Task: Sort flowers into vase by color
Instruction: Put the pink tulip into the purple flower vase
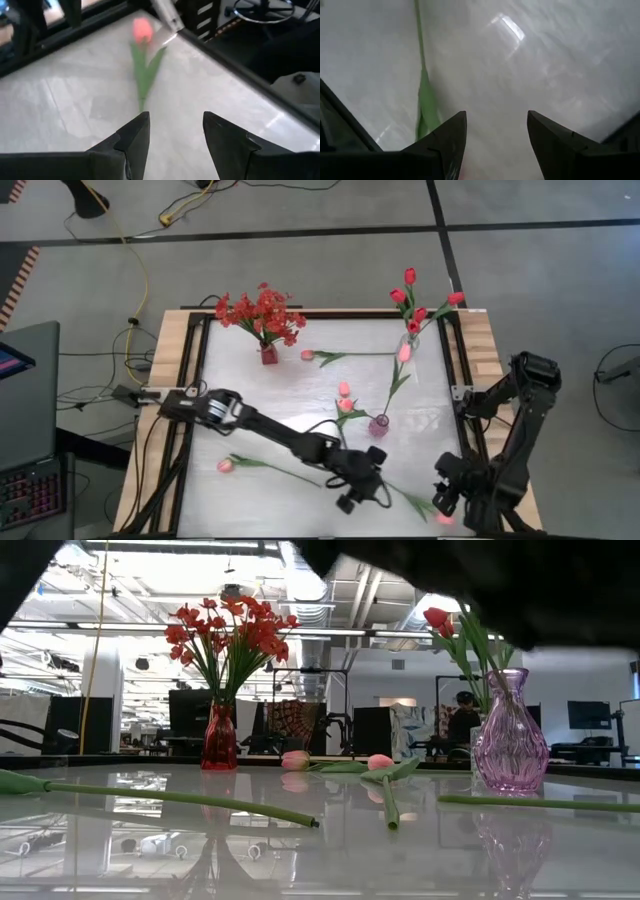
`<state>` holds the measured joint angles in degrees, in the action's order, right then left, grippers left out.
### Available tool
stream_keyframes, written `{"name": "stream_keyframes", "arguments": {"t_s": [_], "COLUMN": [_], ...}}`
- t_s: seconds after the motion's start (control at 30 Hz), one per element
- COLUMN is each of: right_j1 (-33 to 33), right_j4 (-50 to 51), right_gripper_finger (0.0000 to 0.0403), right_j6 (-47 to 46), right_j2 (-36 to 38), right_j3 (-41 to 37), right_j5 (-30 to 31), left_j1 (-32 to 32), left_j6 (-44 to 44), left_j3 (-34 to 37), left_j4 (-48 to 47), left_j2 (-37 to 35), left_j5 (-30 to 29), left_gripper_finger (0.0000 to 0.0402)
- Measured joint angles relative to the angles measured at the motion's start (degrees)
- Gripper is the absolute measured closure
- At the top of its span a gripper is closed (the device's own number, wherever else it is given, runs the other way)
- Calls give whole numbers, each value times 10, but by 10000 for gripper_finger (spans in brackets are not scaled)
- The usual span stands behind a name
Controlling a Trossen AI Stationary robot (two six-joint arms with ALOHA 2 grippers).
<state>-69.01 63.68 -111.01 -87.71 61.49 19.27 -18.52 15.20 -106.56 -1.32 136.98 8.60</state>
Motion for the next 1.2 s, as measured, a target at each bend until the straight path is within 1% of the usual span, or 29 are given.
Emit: {"name": "stream_keyframes", "arguments": {"t_s": [0.07, 0.17, 0.27, 0.4, 0.6, 0.8, 0.87, 0.93, 1.2], "right_j1": [-10, -15, -15, -13, -13, -13, -13, -13, -13], "right_j4": [3, 6, 8, 14, 35, 54, 57, 57, 58], "right_gripper_finger": [168, 168, 168, 168, 168, 168, 168, 168, 168], "right_j6": [-18, -21, -15, -12, -11, -10, -10, -10, -10], "right_j2": [-1, -1, -1, -1, -1, -1, -1, -2, -2], "right_j3": [0, 0, 0, 0, 0, 0, 0, 0, 0], "right_j5": [1, 2, 3, 3, 4, 4, 4, 4, 4], "left_j1": [6, 15, 23, 33, 43, 40, 39, 36, 27], "left_j6": [-4, -18, -33, -34, -44, -46, -49, -50, -51], "left_j3": [-38, -80, -99, -96, -95, -95, -95, -95, -95], "left_j4": [-10, -25, -28, -35, -88, -111, -112, -114, -124], "left_j2": [35, 75, 94, 95, 95, 93, 93, 93, 92], "left_j5": [1, -3, 0, -3, 7, -4, -4, -5, -3], "left_gripper_finger": [229, 229, 229, 229, 229, 232, 244, 266, 388]}}
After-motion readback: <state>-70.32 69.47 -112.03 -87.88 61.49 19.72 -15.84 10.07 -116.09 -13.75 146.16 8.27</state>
